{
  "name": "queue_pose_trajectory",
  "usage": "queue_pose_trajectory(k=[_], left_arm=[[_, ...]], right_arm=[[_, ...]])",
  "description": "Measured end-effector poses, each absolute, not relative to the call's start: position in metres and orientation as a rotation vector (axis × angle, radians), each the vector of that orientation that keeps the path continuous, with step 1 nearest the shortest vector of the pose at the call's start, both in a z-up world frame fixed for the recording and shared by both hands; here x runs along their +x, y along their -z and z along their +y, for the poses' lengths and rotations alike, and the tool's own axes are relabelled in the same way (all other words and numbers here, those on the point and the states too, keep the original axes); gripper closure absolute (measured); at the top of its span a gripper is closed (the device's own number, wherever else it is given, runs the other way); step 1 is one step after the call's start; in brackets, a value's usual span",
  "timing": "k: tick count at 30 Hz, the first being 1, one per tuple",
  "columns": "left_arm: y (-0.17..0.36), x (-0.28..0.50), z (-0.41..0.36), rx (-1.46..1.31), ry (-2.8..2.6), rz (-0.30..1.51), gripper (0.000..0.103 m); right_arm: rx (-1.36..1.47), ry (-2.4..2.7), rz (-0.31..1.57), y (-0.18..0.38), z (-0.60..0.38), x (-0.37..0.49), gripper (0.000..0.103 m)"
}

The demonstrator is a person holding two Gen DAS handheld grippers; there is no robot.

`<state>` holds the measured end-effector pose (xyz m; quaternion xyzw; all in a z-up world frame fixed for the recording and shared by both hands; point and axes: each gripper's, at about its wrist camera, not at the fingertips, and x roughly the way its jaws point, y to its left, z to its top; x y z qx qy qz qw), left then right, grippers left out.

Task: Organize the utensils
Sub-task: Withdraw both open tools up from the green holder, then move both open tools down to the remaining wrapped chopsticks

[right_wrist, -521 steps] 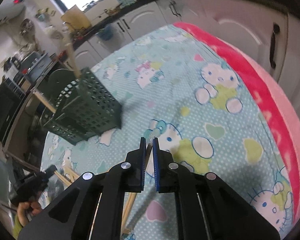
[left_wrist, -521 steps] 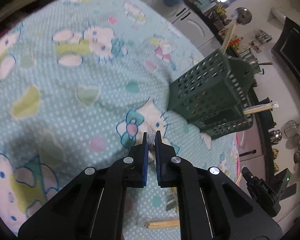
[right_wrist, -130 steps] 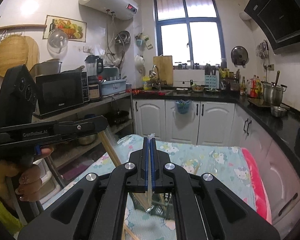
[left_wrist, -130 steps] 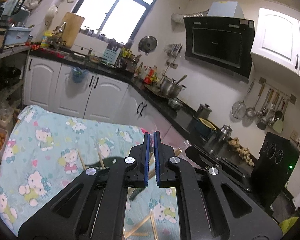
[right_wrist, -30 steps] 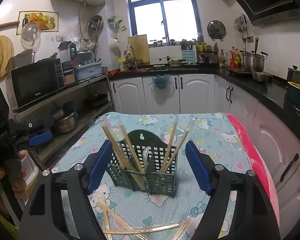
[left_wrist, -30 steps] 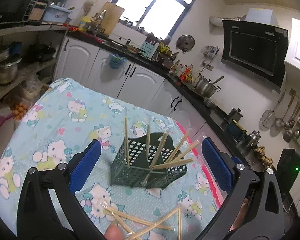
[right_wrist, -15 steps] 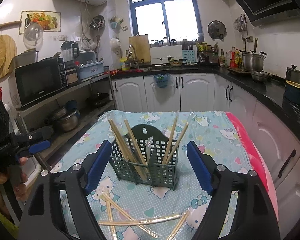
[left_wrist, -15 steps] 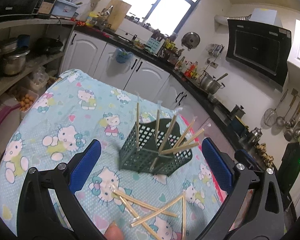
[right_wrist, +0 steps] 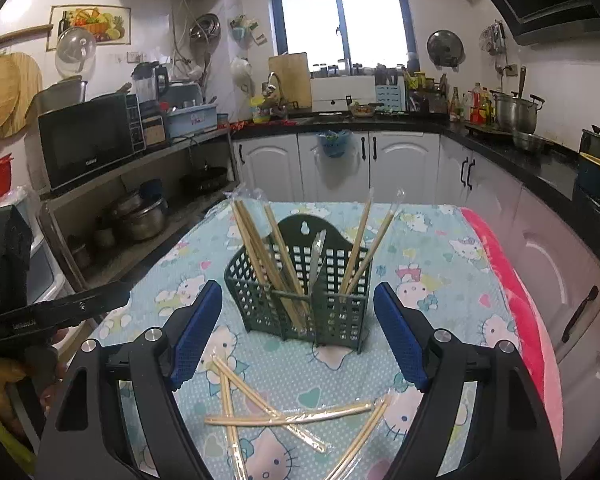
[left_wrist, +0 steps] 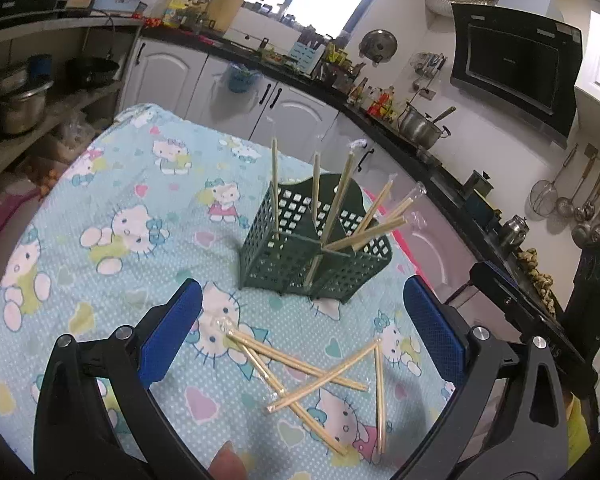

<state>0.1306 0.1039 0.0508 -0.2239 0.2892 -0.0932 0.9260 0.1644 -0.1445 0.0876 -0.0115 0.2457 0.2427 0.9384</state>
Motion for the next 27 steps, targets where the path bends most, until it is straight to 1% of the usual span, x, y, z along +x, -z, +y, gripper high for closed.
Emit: queue_pose_trajectory(k=[8, 27], left_arm=[[-0.038, 0.126, 0.098, -0.438, 0.199, 0.631, 0.011], [0.012, 0.116, 0.089, -0.395, 0.232, 0.759, 0.011]], right_arm=[[-0.047, -0.500, 0.540, -0.073, -0.144, 0.160, 0.027], [-0.062, -0.435, 0.637, -0.033, -0.162, 0.160, 0.027]])
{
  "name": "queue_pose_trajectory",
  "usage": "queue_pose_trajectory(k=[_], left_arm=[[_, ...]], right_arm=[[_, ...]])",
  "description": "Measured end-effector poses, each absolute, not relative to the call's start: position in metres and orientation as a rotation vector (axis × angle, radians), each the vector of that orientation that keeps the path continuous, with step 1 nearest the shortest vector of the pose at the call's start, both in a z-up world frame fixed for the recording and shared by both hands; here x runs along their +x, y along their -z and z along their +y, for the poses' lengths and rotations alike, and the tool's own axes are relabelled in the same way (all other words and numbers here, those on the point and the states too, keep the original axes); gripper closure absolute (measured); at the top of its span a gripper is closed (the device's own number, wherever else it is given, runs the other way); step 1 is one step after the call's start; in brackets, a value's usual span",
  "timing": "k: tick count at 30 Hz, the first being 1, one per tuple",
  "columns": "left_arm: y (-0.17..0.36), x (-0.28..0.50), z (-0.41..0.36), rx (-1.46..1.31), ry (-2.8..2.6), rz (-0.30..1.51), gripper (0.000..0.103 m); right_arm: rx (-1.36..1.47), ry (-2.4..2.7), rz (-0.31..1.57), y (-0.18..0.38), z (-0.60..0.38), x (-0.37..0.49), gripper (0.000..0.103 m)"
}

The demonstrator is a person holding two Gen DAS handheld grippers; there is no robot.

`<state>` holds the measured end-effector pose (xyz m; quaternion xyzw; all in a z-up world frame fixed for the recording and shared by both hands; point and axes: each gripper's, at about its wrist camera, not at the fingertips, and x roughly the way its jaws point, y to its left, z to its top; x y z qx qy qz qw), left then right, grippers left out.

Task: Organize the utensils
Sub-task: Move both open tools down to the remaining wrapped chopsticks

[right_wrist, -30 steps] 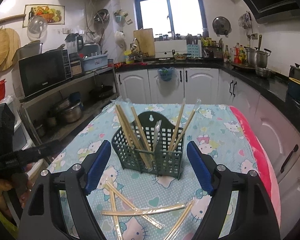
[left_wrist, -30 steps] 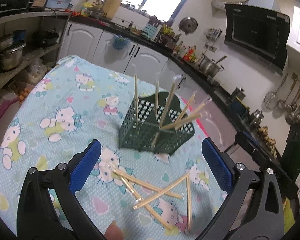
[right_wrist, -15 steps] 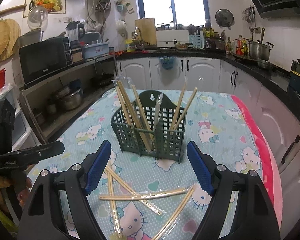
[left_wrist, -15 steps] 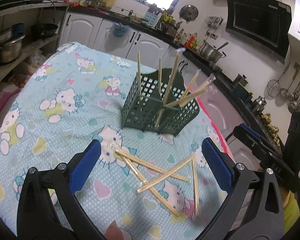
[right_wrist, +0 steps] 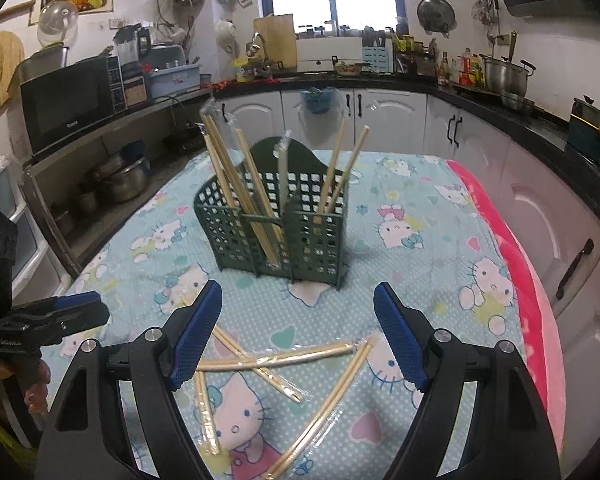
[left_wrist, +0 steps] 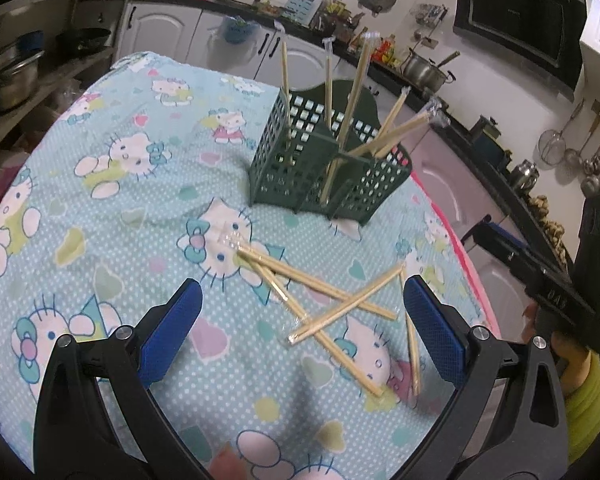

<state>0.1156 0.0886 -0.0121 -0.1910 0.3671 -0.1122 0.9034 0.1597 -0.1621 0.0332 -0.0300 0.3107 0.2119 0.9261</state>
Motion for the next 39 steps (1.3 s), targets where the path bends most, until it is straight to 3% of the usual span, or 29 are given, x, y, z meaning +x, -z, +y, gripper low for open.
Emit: queue_pose_trajectory(k=[13, 24, 39], left_arm=[[0.040, 0.115, 0.079, -0.367, 0.291, 0.841, 0.012], [0.060, 0.120, 0.066, -0.368, 0.345, 0.911, 0.043], [0.081, 0.140, 0.052, -0.298, 0.351, 0.946, 0.049]], right_arm=[[-0.051, -0.376, 0.687, -0.013, -0.182, 0.166, 0.027], [-0.041, -0.347, 0.720, 0.000, -0.190, 0.172, 0.027], [-0.055, -0.304, 0.780, 0.025, -0.196, 0.185, 0.027]])
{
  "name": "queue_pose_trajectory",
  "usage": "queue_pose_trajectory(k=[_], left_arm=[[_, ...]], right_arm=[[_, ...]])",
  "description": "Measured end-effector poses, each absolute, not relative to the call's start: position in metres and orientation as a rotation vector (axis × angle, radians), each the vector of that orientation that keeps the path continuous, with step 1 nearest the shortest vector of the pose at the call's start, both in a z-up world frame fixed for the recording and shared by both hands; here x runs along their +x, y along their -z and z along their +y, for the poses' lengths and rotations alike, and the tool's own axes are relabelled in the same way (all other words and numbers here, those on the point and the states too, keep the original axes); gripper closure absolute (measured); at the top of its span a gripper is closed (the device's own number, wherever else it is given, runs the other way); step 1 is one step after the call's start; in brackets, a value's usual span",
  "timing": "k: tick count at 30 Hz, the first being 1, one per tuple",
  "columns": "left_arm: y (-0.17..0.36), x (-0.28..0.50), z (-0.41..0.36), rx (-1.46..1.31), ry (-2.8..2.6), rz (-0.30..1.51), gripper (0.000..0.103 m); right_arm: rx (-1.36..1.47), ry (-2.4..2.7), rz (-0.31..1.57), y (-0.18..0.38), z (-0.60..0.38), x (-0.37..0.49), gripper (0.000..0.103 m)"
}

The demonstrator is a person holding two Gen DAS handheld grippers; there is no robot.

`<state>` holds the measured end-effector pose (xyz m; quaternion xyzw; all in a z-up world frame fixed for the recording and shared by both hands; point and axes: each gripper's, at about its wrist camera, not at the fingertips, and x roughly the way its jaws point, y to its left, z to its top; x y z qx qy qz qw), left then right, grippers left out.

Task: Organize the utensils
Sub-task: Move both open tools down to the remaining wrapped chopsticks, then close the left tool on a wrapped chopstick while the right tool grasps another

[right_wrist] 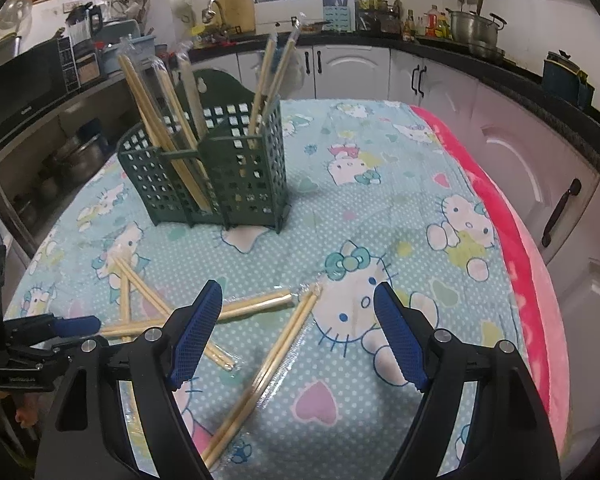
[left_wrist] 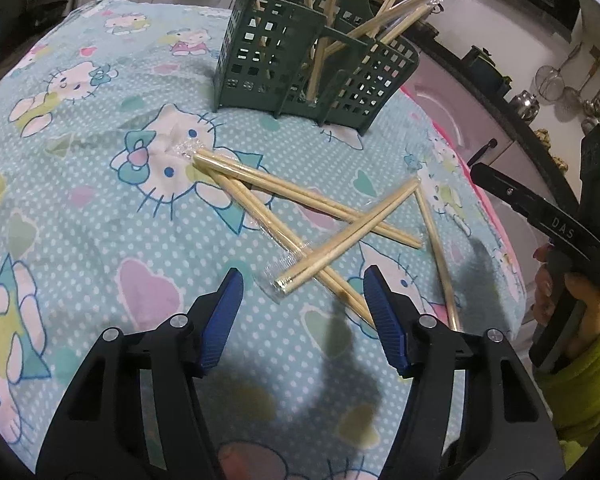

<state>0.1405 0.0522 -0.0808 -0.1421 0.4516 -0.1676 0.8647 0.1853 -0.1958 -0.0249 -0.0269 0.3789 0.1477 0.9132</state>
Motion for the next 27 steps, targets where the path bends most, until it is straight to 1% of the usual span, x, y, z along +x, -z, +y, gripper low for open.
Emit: queue_pose_trajectory(k=[4, 10, 12, 19, 21, 23, 24, 27], left_arm=[[0.083, 0.143, 0.048, -0.243, 0.346, 0.929, 0.055], [0.086, 0.144, 0.049, -0.202, 0.339, 0.918, 0.072], [0.086, 0.144, 0.051, -0.188, 0.332, 0.919, 0.079], [0.088, 0.143, 0.059, -0.197, 0.330, 0.927, 0.092], [0.089, 0.145, 0.064, -0.221, 0.332, 0.934, 0.099], [0.091, 0.146, 0.073, -0.272, 0.340, 0.942, 0.101], [0.092, 0.146, 0.075, -0.293, 0.344, 0.944, 0.102], [0.093, 0.146, 0.080, -0.331, 0.348, 0.947, 0.103]], right_arm=[[-0.043, -0.293, 0.807, 0.033, -0.199, 0.190, 0.027], [-0.025, -0.288, 0.843, 0.042, -0.201, 0.198, 0.028], [-0.021, -0.288, 0.851, 0.044, -0.200, 0.200, 0.028], [-0.007, -0.293, 0.878, 0.052, -0.196, 0.213, 0.028], [0.002, -0.294, 0.894, 0.056, -0.195, 0.220, 0.031], [0.012, -0.284, 0.919, 0.060, -0.195, 0.226, 0.037], [0.036, -0.284, 0.935, 0.063, -0.197, 0.230, 0.038], [0.094, -0.274, 0.977, 0.071, -0.201, 0.243, 0.045]])
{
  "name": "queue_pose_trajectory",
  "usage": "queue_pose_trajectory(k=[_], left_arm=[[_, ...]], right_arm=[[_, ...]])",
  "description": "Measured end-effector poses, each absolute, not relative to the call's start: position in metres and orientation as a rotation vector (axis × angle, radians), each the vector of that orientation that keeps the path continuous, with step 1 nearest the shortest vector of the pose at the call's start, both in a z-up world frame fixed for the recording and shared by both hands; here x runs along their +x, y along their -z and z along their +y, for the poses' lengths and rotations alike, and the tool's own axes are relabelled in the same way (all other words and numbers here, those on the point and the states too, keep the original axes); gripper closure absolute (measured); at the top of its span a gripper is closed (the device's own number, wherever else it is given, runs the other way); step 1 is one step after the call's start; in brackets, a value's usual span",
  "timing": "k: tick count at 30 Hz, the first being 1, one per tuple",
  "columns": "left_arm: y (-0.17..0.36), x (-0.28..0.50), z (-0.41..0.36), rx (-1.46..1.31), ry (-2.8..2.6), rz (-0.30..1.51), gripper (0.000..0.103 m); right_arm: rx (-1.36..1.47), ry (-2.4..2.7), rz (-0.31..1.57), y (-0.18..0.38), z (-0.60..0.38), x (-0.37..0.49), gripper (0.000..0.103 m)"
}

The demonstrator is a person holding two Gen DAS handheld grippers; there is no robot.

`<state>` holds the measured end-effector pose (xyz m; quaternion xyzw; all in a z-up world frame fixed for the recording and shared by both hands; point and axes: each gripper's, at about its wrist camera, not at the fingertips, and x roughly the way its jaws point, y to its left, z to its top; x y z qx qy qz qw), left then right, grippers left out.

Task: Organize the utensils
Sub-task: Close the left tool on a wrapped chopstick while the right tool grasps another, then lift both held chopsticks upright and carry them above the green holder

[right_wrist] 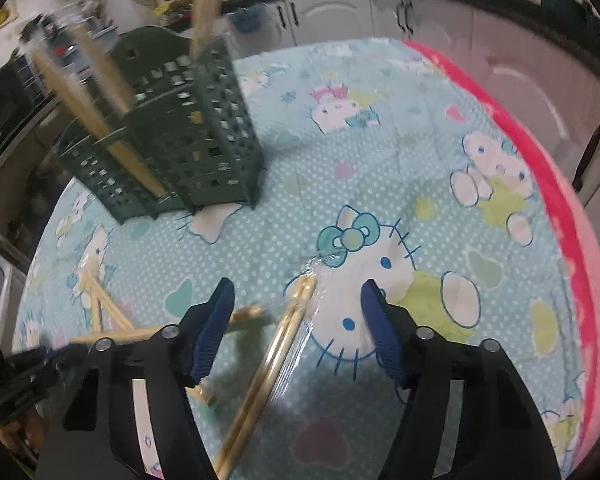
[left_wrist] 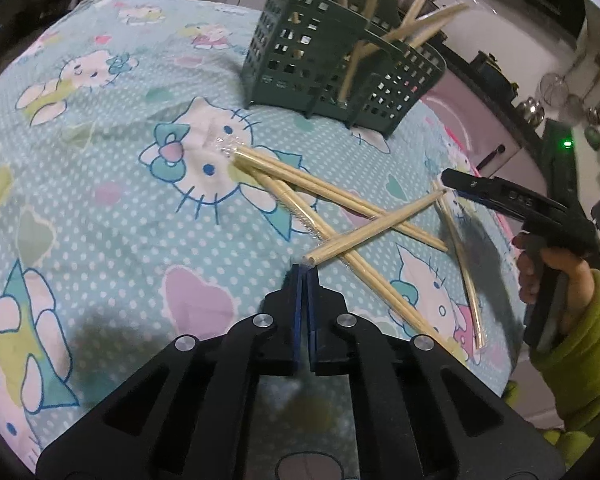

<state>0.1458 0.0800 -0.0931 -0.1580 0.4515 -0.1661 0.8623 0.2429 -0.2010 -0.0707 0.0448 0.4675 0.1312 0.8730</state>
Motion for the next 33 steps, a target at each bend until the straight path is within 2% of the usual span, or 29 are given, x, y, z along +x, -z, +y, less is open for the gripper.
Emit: queue_pose_trajectory(k=[7, 9, 11, 17, 33], left_arm=[[0.091, 0.143, 0.079, -0.325, 0.348, 0.941, 0.103], [0.090, 0.143, 0.079, -0.324, 0.344, 0.938, 0.103], [0.089, 0.142, 0.081, -0.324, 0.342, 0.935, 0.103], [0.083, 0.140, 0.087, -0.329, 0.329, 0.915, 0.103], [0.026, 0.126, 0.086, -0.277, 0.325, 0.744, 0.103]], right_arm=[[0.163, -0.241, 1.037, 0.081, -0.207, 0.269, 0.060], [0.160, -0.229, 1.043, 0.082, -0.207, 0.273, 0.068], [0.140, -0.216, 1.045, 0.083, -0.206, 0.275, 0.082], [0.126, -0.218, 1.006, 0.078, -0.211, 0.271, 0.099], [0.159, -0.280, 0.814, 0.016, -0.222, 0.223, 0.102]])
